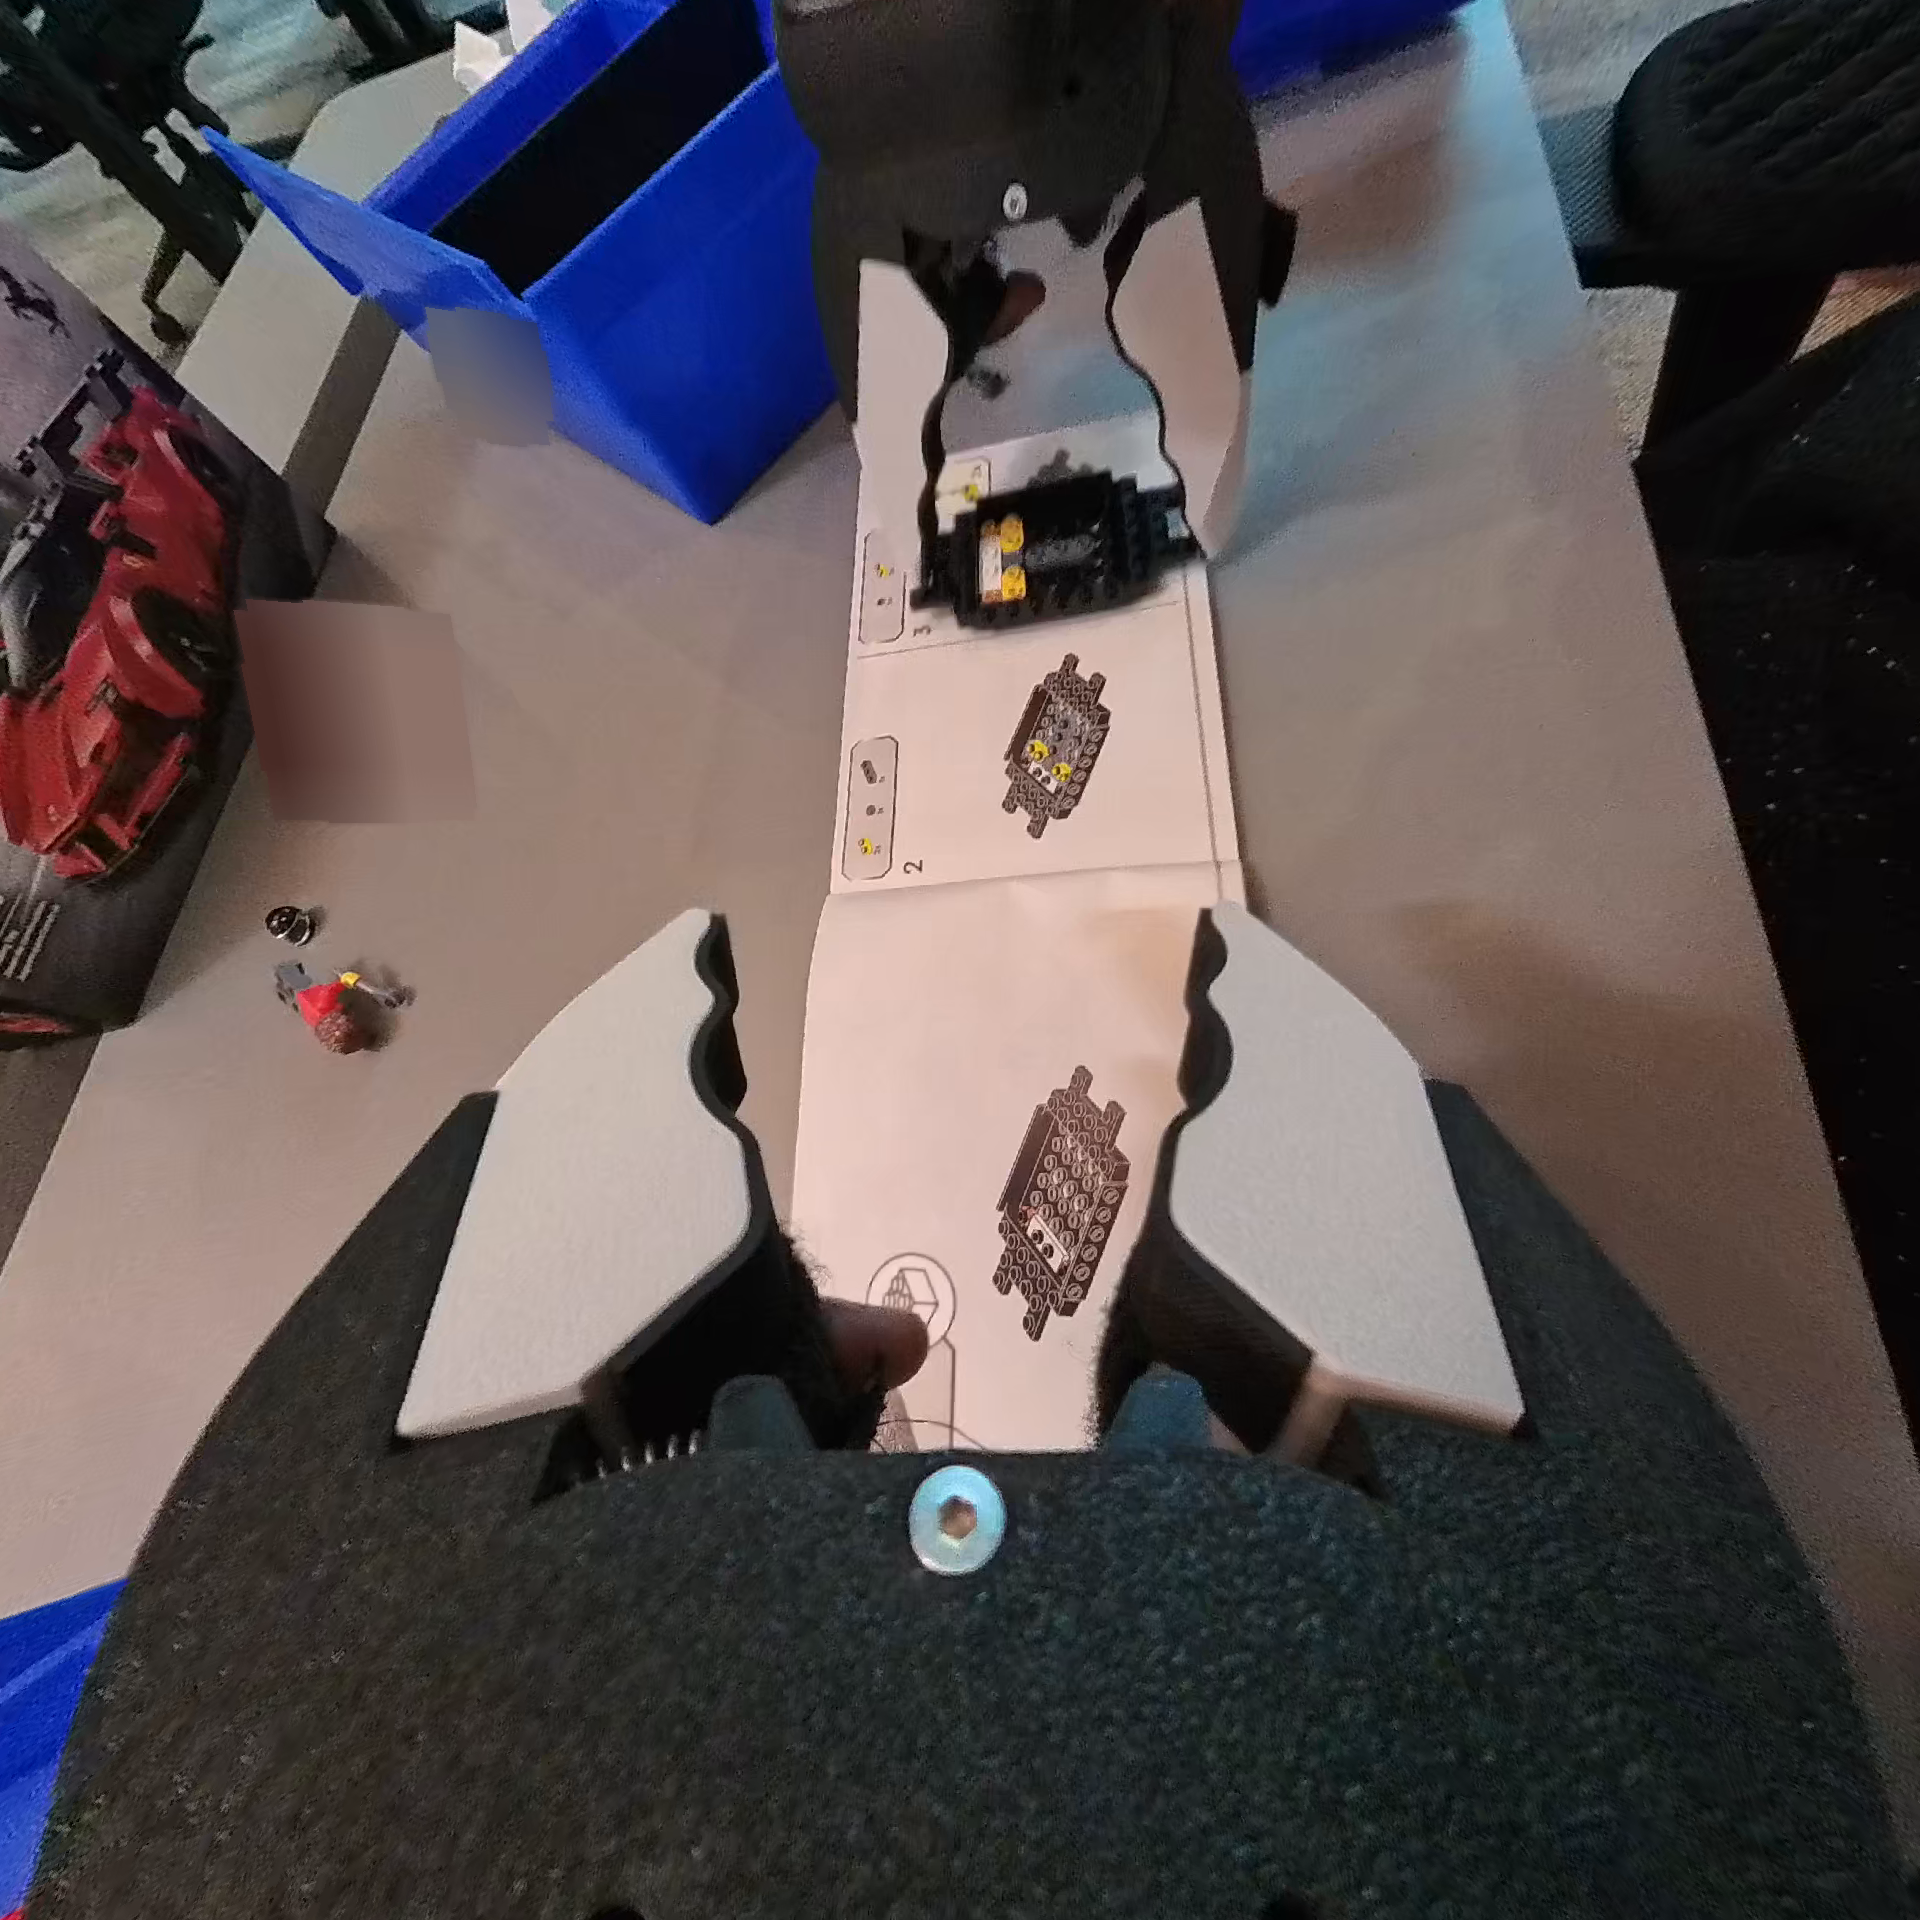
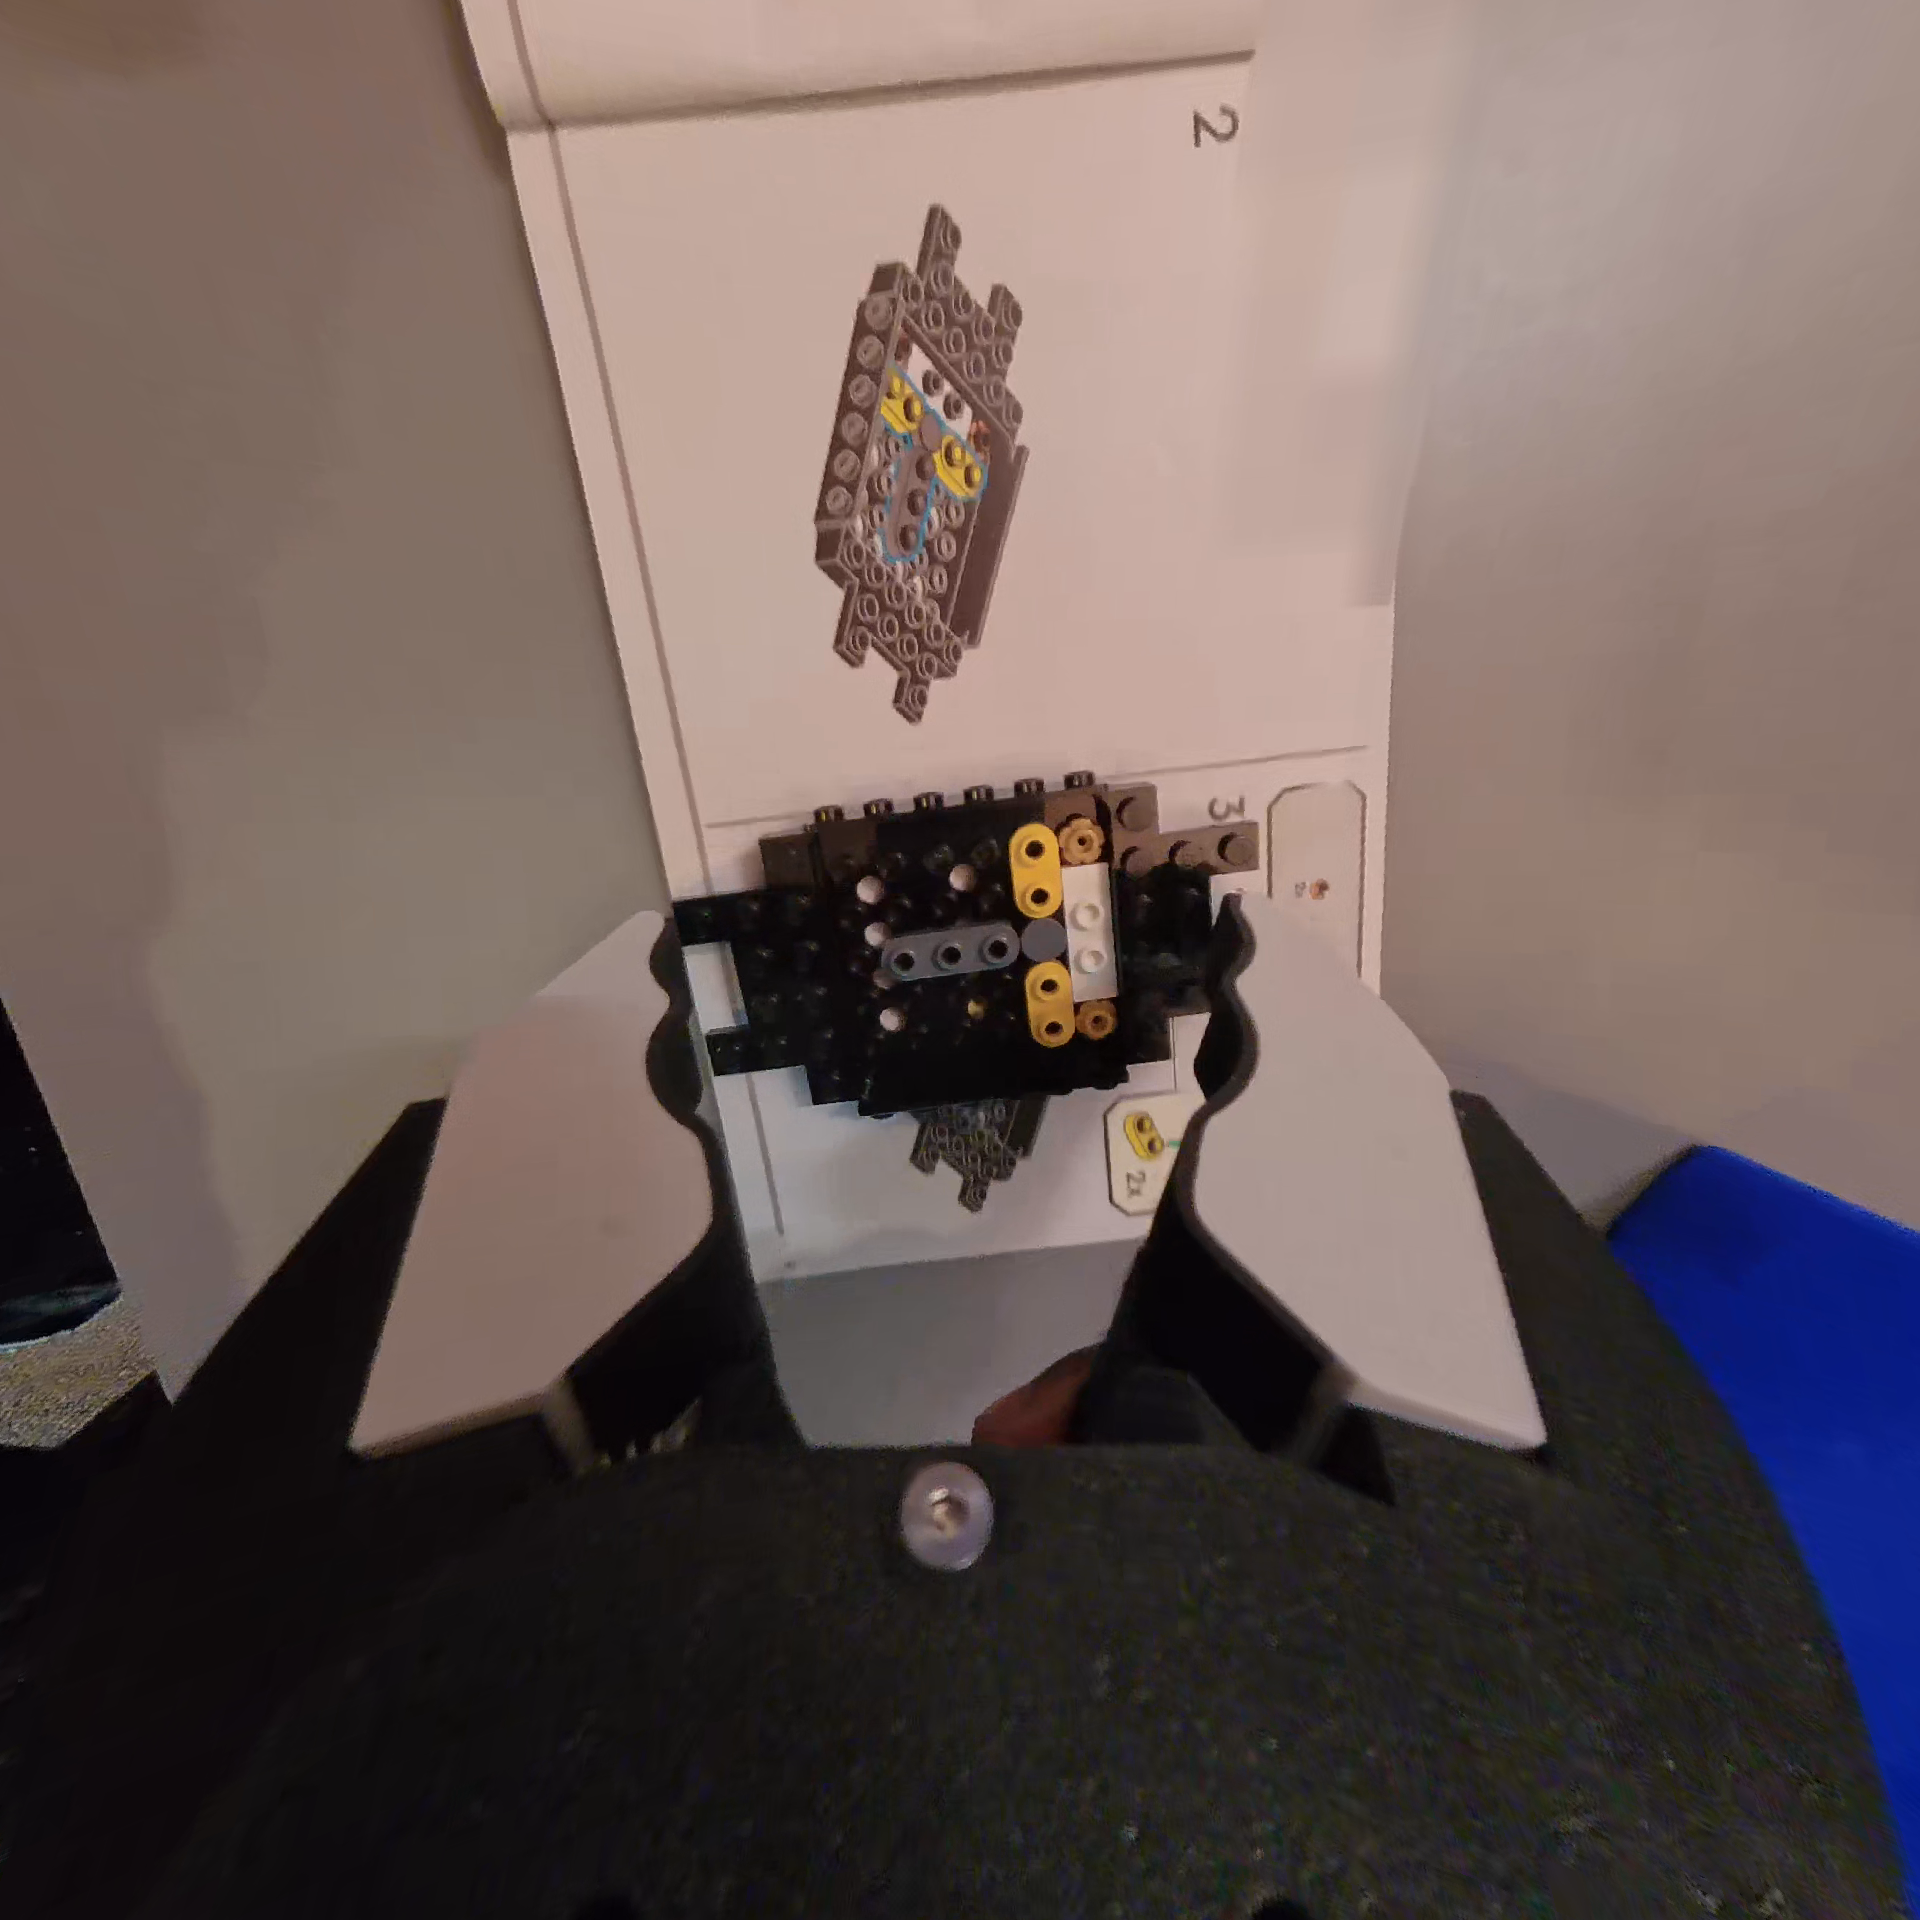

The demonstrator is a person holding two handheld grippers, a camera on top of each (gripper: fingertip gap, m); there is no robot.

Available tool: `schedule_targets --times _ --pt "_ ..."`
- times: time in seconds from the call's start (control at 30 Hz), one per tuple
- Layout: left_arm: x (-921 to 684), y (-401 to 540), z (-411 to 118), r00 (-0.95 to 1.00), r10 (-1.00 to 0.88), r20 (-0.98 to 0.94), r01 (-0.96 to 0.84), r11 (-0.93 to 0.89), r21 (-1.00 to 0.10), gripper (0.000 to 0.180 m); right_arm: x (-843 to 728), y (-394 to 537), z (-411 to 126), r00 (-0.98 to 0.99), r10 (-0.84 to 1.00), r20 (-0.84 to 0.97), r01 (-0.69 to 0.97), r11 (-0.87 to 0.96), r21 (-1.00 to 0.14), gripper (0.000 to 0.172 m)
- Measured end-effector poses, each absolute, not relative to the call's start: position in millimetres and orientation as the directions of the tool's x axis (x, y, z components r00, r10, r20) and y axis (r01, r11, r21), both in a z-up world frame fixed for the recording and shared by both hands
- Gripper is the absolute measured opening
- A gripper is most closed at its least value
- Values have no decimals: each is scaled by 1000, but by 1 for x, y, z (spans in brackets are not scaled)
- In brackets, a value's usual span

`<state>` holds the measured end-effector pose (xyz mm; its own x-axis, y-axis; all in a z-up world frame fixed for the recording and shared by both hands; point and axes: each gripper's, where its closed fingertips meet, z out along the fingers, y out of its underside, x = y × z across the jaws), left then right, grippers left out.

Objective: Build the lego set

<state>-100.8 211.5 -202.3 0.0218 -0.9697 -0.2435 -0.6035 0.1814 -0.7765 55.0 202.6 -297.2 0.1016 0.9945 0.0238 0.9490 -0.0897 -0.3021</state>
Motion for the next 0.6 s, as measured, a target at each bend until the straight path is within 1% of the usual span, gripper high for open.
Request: schedule_targets --times 0.2,0.4,0.5,0.6 --pt "-106 217 -207 45 -969 -243 -628 162 -761 78 70 199 -277 116 992 52 942 -93 -323 95" --pt "-106 215 -209 30 -972 -235 -631 164 -759 77 89 172 -262 124 992 17 937 -111 -332 95" --pt "-102 213 -209 20 -975 -222 -623 161 -765 75 91 156 -267 90 996 -11 936 -89 -340 95" --pt "-95 211 -203 17 -976 -218 -607 163 -778 73 75 158 -269 15 1000 -6 933 -16 -360 95"
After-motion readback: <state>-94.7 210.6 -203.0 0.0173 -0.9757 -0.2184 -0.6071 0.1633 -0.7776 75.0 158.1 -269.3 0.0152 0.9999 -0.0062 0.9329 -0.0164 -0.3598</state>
